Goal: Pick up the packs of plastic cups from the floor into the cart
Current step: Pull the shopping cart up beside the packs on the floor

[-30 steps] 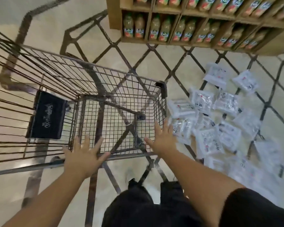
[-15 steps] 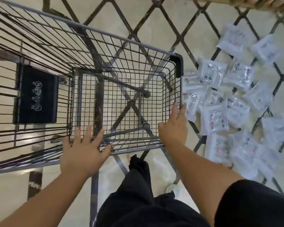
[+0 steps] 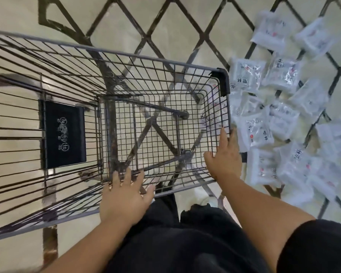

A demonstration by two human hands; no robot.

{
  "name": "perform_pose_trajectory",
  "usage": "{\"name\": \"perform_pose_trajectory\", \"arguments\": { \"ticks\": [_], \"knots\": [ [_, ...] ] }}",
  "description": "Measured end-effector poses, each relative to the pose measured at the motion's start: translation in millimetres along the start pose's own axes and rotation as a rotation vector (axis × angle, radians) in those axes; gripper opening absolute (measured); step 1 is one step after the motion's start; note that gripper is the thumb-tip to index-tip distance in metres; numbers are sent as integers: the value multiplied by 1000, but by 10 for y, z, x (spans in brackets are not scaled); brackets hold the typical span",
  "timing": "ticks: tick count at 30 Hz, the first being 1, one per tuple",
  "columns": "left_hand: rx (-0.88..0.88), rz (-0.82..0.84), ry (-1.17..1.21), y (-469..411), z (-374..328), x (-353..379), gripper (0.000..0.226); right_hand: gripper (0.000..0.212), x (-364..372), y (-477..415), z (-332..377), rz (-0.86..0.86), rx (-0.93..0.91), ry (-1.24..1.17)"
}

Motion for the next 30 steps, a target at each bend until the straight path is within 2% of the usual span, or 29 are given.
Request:
{"name": "perform_pose_trajectory", "arguments": {
  "ticks": [10, 22, 30],
  "knots": [
    [14, 20, 64, 100, -1121, 106, 68, 91, -346, -268, -1042, 15, -3, -28],
    [-88, 24, 112, 83, -2546, -201, 66, 89, -964, -1045, -2031, 46, -127, -66],
    [-90, -3, 118, -38, -2988, -260, 70, 92, -1165, -1344, -2354, 44, -146, -19]
  ]
}}
Point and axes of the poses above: each hand's wrist, its own y-axis away from the middle knuckle, its own x-axis out of the palm, z = x × y, the point moved 1 cm from there along -y, towards the middle knuckle, and after that the axes turned 5 degrees about -y, right-handed, at the moved point
